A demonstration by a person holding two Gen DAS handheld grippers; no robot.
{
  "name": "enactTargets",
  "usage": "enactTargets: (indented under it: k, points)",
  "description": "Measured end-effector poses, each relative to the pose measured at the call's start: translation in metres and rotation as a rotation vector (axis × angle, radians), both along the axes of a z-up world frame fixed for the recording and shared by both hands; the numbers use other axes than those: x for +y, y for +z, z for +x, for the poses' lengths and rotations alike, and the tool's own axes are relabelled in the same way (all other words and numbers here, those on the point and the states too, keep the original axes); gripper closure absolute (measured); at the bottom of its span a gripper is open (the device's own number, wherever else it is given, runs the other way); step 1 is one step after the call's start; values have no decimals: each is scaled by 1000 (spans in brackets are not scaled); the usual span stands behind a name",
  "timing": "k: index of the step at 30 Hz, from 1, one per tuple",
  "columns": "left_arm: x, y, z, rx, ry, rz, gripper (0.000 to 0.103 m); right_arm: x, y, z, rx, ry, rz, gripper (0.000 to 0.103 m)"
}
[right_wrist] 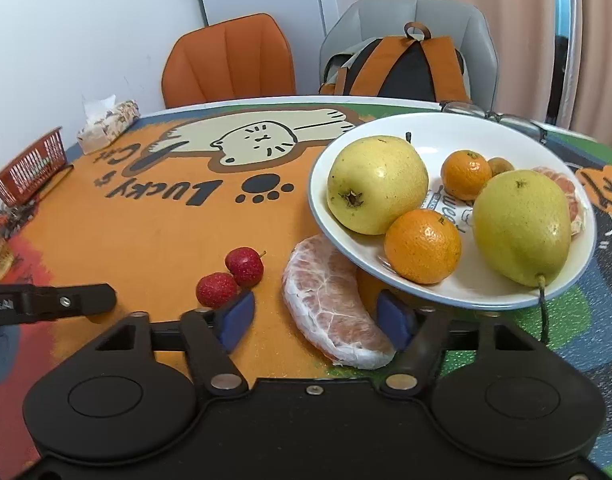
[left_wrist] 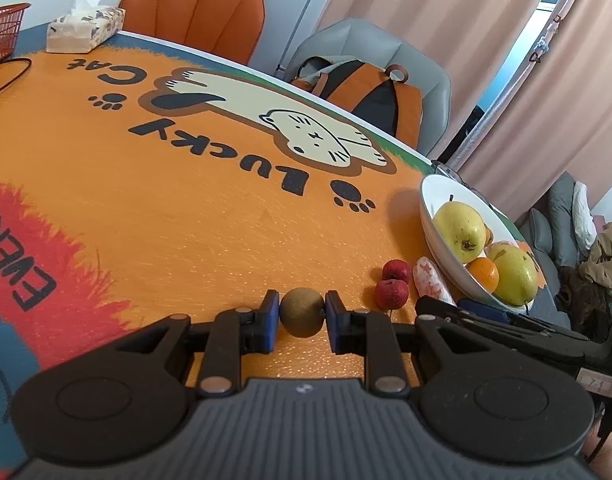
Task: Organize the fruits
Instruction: 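Close right tool on the peeled pomelo segment while left tool holds the brown fruit, then carry the pomelo segment in right tool and brown fruit in left tool toward the bowl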
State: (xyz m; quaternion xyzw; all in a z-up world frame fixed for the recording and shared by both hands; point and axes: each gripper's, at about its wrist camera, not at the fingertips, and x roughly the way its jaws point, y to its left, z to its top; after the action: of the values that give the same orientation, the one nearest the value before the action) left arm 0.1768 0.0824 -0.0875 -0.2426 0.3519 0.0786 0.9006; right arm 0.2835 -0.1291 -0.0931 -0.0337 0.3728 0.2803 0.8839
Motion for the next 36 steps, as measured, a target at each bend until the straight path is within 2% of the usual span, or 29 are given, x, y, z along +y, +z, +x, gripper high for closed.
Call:
enactTargets:
  k: [4,14,25,26,27,28,36]
  points:
    - [-1,3,-3,-8,4,2,80,-2,2,-2,-3,-13,-20,59]
    - [-10,8,-8,-21,-17,8,80,-12,5,-18,35,13,30,64]
    - [-13,13,-11,-33,-22,16,80,-20,13,-29,30,13,65,66]
    - [-13,13,-11,-33,-22,15,80,-21,13,-29,29,13,68,68]
    - [-13,13,-11,-33,-22,15,80,-22,14,-30,29,20,78,76]
    - [-13,13,-11,-33,-22,16,80,-24,16,-30,30,19,85,78]
    - [-16,14,-13,-40,-32,12,80,-30,18,-34,23,3,88,80]
